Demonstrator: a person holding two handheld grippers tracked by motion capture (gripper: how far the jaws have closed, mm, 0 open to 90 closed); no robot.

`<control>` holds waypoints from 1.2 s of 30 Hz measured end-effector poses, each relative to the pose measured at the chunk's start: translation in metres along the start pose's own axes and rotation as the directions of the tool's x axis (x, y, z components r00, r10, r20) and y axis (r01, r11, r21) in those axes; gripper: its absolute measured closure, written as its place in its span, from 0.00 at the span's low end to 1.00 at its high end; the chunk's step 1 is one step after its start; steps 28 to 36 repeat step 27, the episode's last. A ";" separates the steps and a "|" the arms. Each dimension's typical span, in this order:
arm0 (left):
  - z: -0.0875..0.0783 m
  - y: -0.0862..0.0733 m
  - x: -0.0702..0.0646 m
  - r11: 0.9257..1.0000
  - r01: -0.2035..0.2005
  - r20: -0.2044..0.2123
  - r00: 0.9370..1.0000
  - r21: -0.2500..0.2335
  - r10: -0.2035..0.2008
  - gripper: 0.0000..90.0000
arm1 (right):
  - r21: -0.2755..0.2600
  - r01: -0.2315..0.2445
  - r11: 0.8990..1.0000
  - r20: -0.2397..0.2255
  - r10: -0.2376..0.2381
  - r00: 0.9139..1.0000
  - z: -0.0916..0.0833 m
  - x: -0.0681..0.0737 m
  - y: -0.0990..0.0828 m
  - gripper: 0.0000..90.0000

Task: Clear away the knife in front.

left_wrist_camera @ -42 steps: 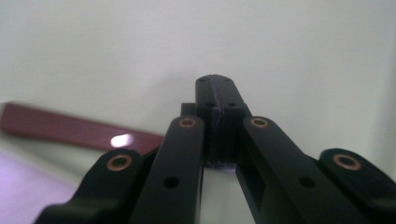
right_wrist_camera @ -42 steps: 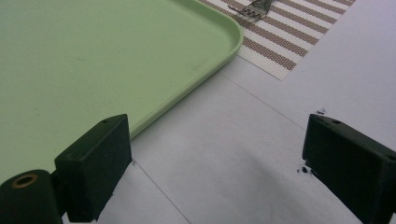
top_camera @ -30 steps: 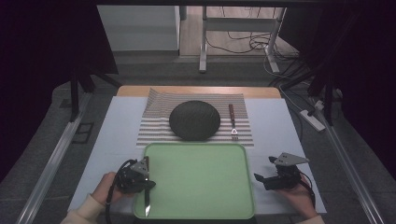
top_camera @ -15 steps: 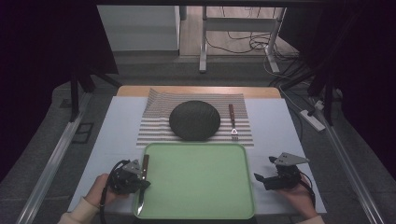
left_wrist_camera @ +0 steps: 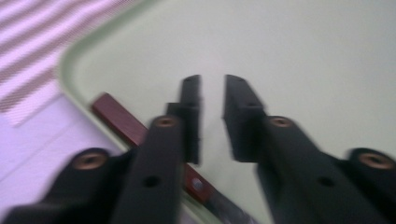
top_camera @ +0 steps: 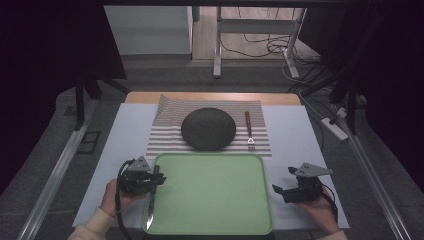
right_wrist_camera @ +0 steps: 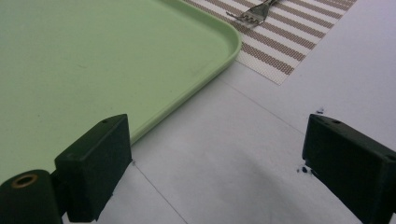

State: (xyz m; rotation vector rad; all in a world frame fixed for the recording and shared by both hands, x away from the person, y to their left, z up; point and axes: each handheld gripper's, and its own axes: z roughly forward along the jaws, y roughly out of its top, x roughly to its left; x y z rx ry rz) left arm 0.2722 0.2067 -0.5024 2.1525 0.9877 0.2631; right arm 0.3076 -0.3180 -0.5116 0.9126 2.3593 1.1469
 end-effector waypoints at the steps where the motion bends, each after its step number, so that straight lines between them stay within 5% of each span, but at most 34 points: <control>1: -0.001 -0.001 0.000 1.000 0.024 -0.021 0.999 -0.010 -0.024 0.66 | -0.007 -0.001 1.000 -0.002 0.001 1.000 0.000 0.000 0.000 0.09; 7: -0.013 -0.020 -0.002 0.994 0.097 -0.103 0.989 -0.052 -0.102 0.44 | -0.065 0.008 0.998 -0.008 -0.009 1.000 -0.001 0.000 0.006 0.09; 13: -0.027 -0.039 0.003 0.976 0.192 -0.175 0.962 -0.100 -0.208 0.35 | -0.119 -0.015 0.993 -0.024 0.012 1.000 0.001 -0.004 0.010 0.12; 21: -0.026 -0.041 0.002 0.985 0.149 -0.197 0.967 -0.084 -0.163 0.32 | -0.137 -0.019 0.990 -0.032 0.014 0.999 0.004 -0.005 0.012 0.13; 36: -0.026 -0.042 0.003 0.987 0.137 -0.194 0.969 -0.083 -0.151 0.31 | -0.129 -0.008 0.992 -0.025 0.005 1.000 0.003 -0.003 0.012 0.13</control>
